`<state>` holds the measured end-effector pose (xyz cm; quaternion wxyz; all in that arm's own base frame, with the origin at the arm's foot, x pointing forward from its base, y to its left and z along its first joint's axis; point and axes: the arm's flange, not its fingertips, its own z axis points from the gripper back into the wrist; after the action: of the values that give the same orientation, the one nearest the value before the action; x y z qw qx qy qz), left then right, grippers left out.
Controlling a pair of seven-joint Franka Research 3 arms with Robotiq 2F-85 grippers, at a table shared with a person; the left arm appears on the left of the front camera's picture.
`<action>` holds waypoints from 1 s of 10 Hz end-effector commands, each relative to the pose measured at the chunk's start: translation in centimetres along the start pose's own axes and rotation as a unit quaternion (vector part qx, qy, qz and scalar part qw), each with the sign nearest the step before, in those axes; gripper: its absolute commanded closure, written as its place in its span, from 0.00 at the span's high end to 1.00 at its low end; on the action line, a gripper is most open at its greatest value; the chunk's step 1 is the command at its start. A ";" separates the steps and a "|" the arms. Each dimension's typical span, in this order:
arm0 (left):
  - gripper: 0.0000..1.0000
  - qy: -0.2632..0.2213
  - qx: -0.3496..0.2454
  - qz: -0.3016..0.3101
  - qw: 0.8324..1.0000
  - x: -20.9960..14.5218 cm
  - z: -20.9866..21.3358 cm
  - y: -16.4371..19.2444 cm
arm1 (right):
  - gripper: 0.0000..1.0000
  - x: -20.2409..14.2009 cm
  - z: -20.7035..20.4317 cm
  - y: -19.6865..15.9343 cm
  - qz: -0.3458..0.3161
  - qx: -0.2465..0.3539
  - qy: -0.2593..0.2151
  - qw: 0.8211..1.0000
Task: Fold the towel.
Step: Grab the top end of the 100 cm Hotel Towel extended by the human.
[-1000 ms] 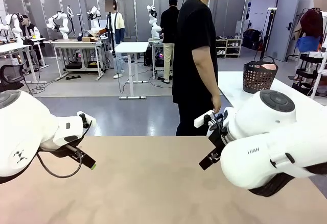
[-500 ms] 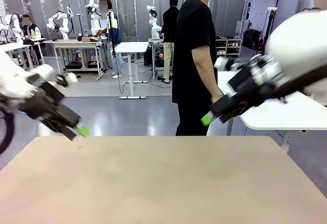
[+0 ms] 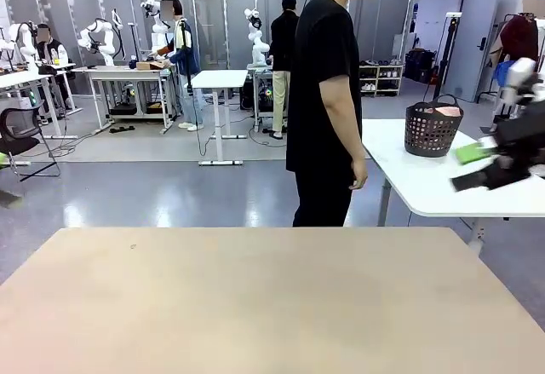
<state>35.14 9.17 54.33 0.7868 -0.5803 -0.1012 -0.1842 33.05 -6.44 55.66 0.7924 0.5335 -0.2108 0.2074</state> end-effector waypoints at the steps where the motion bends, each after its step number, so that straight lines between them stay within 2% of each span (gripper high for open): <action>1: 1.00 -0.061 -0.025 0.009 0.998 -1.0 4.8 2.3 | 1.00 -2.8 4.8 -2.0 -0.022 0.019 -0.070 0.997; 3: 1.00 -0.119 -0.034 0.021 0.992 -3.1 8.8 3.5 | 1.00 -4.8 8.4 -2.6 -0.033 0.019 -0.121 0.992; 5: 1.00 -0.150 -0.035 0.022 0.988 -4.0 10.4 3.3 | 1.00 -5.4 9.1 -3.3 -0.046 0.017 -0.132 0.990; 6: 1.00 -0.151 -0.017 0.028 0.988 -3.6 10.2 3.3 | 1.00 -5.2 8.6 -3.7 -0.052 0.018 -0.119 0.991; 7: 1.00 -0.148 -0.028 0.035 0.988 -5.1 10.7 4.0 | 1.00 -6.3 10.3 -3.1 -0.055 0.013 -0.133 0.989; 10: 1.00 -0.148 -0.028 0.035 0.988 -5.1 10.7 4.0 | 1.00 -6.3 10.3 -3.1 -0.055 0.013 -0.133 0.989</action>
<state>32.91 21.17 52.28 0.7562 -0.6220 -0.1927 -0.0638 28.35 -17.77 53.09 0.7660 0.5759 -0.2731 0.0836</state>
